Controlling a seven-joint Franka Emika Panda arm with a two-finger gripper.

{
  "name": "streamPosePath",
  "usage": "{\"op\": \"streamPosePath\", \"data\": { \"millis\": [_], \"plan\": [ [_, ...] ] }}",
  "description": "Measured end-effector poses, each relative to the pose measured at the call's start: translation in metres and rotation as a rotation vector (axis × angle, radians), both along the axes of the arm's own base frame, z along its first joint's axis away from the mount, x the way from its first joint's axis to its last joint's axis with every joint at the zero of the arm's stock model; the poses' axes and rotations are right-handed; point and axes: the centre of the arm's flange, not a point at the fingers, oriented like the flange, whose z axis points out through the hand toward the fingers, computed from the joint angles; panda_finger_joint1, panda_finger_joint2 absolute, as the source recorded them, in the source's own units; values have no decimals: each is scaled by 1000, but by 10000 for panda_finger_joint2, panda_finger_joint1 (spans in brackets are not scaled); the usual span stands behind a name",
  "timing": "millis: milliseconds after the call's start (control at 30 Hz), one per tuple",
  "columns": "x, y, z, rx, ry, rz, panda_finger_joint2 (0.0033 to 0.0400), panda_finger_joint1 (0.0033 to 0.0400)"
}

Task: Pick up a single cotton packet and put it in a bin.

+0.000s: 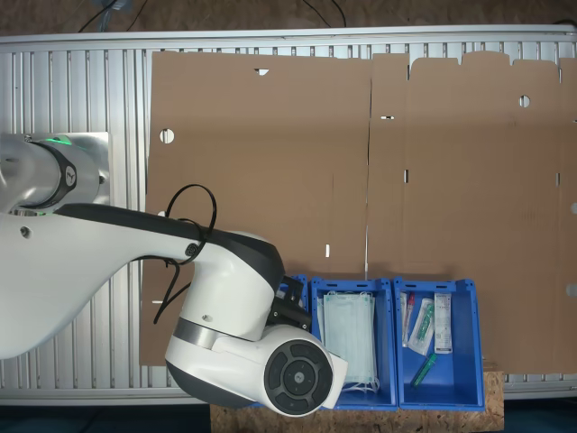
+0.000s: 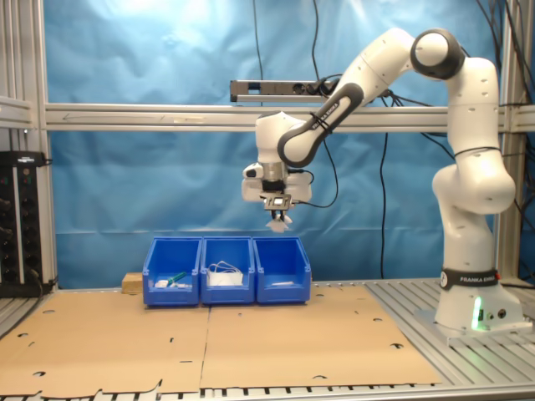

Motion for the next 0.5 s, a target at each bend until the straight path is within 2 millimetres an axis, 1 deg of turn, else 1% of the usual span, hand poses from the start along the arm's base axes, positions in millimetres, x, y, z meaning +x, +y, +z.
{"op": "streamPosePath", "data": {
  "millis": [233, 500],
  "plan": [
    [0, -3, -4, -8, -1, 1, 68, 68],
    [2, -5, -16, -16, 12, 4, 68, 68]
  ]
}}
